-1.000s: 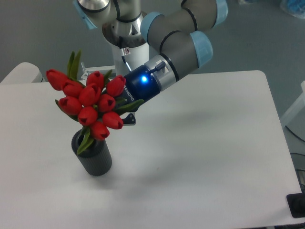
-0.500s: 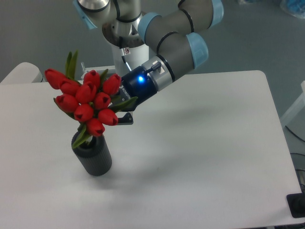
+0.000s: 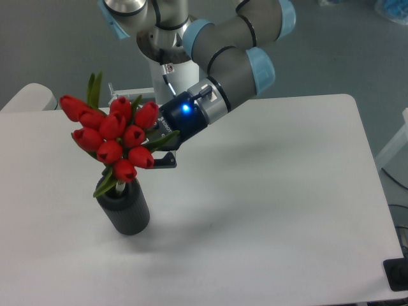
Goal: Insert the flowers into the vase
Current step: 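Lower the tulip stems down into the black vase opening, then push the tulips deeper into the vase and settle them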
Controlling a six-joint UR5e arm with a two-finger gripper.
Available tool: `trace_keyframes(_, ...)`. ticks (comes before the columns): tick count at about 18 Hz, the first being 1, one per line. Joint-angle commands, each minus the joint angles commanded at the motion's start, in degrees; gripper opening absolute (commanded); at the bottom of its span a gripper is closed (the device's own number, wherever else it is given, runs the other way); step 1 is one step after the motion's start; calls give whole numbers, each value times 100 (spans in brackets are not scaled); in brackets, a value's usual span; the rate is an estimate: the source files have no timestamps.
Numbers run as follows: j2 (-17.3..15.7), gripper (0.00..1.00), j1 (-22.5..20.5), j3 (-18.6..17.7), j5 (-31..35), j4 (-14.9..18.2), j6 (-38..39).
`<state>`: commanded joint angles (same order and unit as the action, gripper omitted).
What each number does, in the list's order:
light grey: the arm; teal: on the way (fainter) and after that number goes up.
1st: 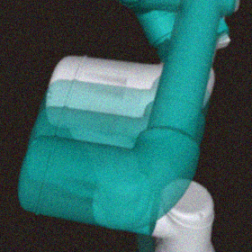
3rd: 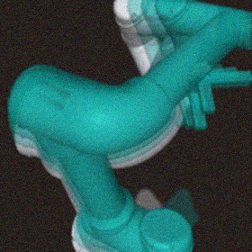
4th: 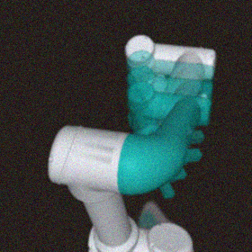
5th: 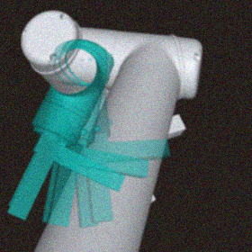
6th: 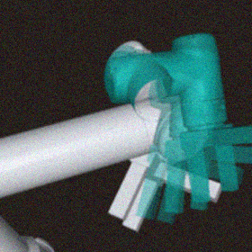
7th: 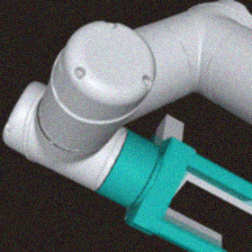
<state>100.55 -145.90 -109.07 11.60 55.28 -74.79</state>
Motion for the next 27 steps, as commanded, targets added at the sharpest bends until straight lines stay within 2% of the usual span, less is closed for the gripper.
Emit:
trace_keyframes(5,79,1,96,-71,70,-9,-141)
trace_keyframes(14,474,2,351,-71,62,-35,-316)
trace_keyframes(22,791,6,352,-194,62,-26,-967)
trace_keyframes(25,809,9,351,-194,70,-26,-976)
trace_keyframes(27,826,17,343,-194,62,-26,-993)
